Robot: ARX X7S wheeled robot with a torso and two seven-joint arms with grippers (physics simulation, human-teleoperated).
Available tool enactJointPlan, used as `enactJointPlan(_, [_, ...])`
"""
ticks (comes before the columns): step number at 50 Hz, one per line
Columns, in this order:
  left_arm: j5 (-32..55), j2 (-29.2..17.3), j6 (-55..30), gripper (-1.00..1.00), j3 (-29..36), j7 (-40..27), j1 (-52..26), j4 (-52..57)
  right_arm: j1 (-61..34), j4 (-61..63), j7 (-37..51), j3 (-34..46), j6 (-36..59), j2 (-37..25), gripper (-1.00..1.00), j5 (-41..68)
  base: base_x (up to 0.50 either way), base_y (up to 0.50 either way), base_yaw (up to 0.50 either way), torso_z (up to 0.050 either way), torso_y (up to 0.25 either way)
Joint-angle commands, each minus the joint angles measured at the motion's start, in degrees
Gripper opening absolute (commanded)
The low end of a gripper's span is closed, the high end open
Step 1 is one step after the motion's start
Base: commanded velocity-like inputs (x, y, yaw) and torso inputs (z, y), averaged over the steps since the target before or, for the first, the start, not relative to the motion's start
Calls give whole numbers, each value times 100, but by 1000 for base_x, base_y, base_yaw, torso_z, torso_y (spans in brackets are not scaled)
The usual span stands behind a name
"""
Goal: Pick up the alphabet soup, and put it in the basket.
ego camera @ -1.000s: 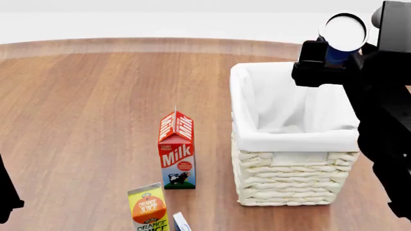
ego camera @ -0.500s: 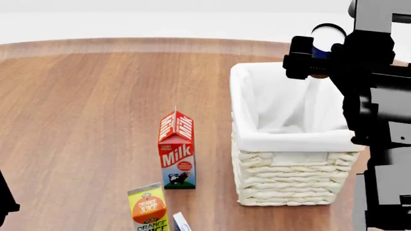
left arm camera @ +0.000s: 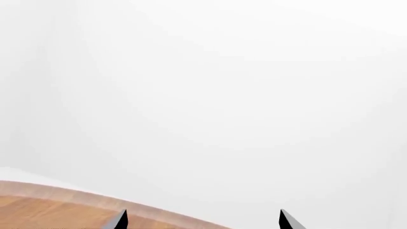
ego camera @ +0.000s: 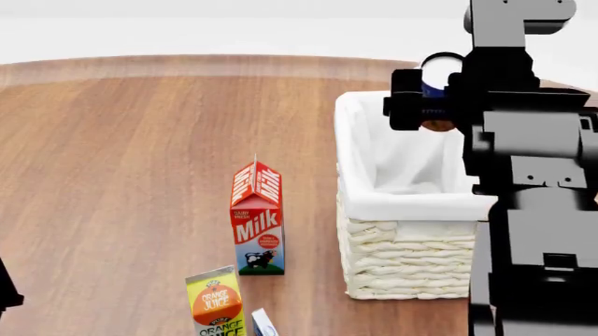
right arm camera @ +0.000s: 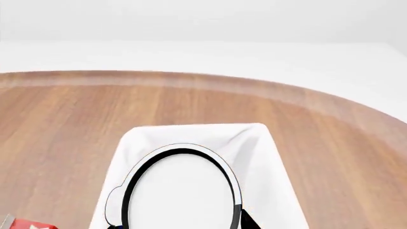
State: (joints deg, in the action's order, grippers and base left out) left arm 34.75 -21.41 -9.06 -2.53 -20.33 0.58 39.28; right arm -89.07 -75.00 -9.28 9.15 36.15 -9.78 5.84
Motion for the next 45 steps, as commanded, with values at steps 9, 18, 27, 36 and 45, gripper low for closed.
enactJointPlan(9, [76, -33, 9, 100, -39, -70, 21, 34, 77, 2, 2, -480, 231, 186, -100, -529, 0, 0, 0, 1, 0])
enactJointPlan(18, [74, -51, 62, 100, -31, -57, 120, 111, 179, 1, 46, -571, 265, 208, -100, -557, 0, 0, 0, 0, 1])
enactJointPlan(27, [128, -81, 68, 100, -57, -84, 156, 177, 244, 1, 103, -634, 291, 228, -100, -571, 0, 0, 0, 0, 1])
enactJointPlan(36, [143, -98, 39, 100, -19, -107, 136, 210, 257, 1, 100, -665, 298, 237, -100, -575, 0, 0, 0, 0, 0])
enactJointPlan(45, [156, -118, 40, 100, -13, -123, 126, 211, 268, 1, 119, -684, 292, 237, -100, -576, 0, 0, 0, 0, 1])
